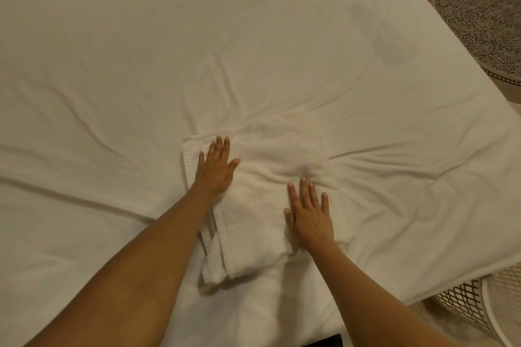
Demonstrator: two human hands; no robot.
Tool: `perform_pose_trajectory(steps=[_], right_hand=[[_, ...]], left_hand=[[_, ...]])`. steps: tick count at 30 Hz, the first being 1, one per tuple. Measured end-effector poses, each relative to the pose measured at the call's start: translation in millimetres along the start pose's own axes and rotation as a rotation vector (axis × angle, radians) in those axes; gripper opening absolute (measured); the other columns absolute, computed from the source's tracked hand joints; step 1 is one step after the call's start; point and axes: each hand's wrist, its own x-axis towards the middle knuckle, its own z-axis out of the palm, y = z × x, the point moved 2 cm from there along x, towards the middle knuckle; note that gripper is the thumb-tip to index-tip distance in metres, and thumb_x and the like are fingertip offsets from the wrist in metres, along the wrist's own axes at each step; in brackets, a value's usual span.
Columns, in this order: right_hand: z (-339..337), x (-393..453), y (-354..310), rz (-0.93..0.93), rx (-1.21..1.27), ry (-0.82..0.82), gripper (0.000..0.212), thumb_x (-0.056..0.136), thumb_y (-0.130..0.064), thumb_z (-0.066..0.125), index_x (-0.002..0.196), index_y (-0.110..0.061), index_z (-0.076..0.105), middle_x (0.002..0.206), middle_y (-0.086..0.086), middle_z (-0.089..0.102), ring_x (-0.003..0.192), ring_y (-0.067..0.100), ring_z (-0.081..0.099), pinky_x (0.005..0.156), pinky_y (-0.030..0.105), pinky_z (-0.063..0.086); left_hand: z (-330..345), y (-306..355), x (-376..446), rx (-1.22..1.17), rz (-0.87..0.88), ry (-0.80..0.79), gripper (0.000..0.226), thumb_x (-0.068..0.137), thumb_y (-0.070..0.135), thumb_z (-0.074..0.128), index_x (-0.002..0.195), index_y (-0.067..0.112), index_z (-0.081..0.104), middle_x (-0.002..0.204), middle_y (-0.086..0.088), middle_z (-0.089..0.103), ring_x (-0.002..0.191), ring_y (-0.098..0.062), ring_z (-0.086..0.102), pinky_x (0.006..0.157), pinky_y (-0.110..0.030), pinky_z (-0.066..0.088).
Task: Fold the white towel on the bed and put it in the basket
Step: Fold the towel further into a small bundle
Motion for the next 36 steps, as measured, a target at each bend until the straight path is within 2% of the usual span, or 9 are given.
perform_pose_trajectory(steps=[5,8,10,14,18,23,28,32,36], right_hand=[[-12,-4,1,-0.051,0.048,0.016,0.074,0.082,-0.047,-0.006,0.151,-0.021,0.005,0.159,0.008,-0.004,0.147,0.023,-0.003,0.117,0.041,-0.003],[-27,-4,-1,-0.068,0.118,0.187,0.065,0.086,-0.036,0.013,0.139,-0.010,0.042,0.148,0.019,0.037,0.137,0.033,0.036,0.112,0.043,0.028],[-39,6,4,-0.078,0.120,0.288,0.053,0.089,-0.029,0.029,0.131,-0.007,0.053,0.136,0.021,0.051,0.125,0.035,0.051,0.102,0.044,0.041],[-71,46,15,-0.139,0.075,0.295,0.055,0.093,-0.025,0.046,0.145,-0.011,0.033,0.152,0.019,0.028,0.139,0.033,0.031,0.111,0.044,0.030],[-106,105,16,-0.146,-0.011,0.151,0.064,0.097,-0.038,0.039,0.151,-0.020,0.009,0.160,0.010,0.002,0.146,0.026,0.007,0.116,0.045,0.015],[-137,167,5,-0.208,-0.157,-0.063,0.074,0.090,-0.045,0.051,0.149,-0.019,0.013,0.158,0.009,0.010,0.146,0.027,0.005,0.116,0.050,0.013],[-137,199,-3,-0.179,-0.313,-0.414,0.115,0.065,-0.068,0.067,0.150,-0.023,0.004,0.157,0.002,0.014,0.146,0.024,0.008,0.113,0.054,0.022],[-125,196,-6,-0.203,-0.295,-0.254,0.118,0.057,-0.060,0.078,0.147,-0.017,0.016,0.148,0.007,0.028,0.138,0.028,0.026,0.113,0.048,0.022],[-119,190,-6,-0.231,-0.296,-0.124,0.106,0.050,-0.062,0.080,0.134,-0.015,0.035,0.132,0.007,0.046,0.125,0.027,0.041,0.109,0.042,0.025]], left_hand=[[-18,-3,2,0.044,0.010,-0.035,0.064,0.100,0.046,0.022,0.152,0.020,-0.004,0.161,-0.003,-0.009,0.150,-0.018,-0.004,0.121,-0.046,0.002],[-20,-4,-4,0.017,-0.003,0.028,0.065,0.100,0.045,0.027,0.153,0.016,0.003,0.162,-0.005,-0.004,0.150,-0.019,-0.001,0.121,-0.045,0.004],[-21,-7,-6,0.025,-0.001,0.046,0.070,0.098,0.048,0.032,0.153,0.014,0.003,0.162,-0.006,-0.003,0.150,-0.020,0.000,0.121,-0.045,0.004],[-34,-14,5,0.045,0.032,-0.023,0.095,0.087,0.055,0.052,0.152,0.011,-0.002,0.161,-0.008,-0.008,0.150,-0.021,-0.004,0.122,-0.045,0.004],[-49,-12,29,0.090,0.027,-0.108,0.118,0.072,0.057,0.071,0.152,0.014,-0.005,0.162,-0.007,-0.006,0.150,-0.022,-0.004,0.122,-0.045,0.001],[-61,-17,62,0.123,-0.064,-0.242,0.126,0.039,0.076,0.074,0.144,0.026,0.024,0.144,-0.003,0.037,0.133,-0.032,0.037,0.110,-0.050,0.032],[-65,-11,72,0.116,-0.072,-0.274,0.121,0.040,0.065,0.083,0.139,0.024,0.028,0.140,-0.003,0.034,0.128,-0.030,0.042,0.104,-0.050,0.040],[-56,2,69,0.164,-0.020,-0.170,0.114,0.044,0.056,0.087,0.134,0.014,0.031,0.134,-0.007,0.042,0.122,-0.027,0.044,0.103,-0.042,0.037],[-56,11,70,0.233,-0.040,-0.216,0.092,0.050,0.054,0.086,0.122,0.012,0.047,0.124,-0.006,0.053,0.114,-0.027,0.052,0.096,-0.035,0.039]])
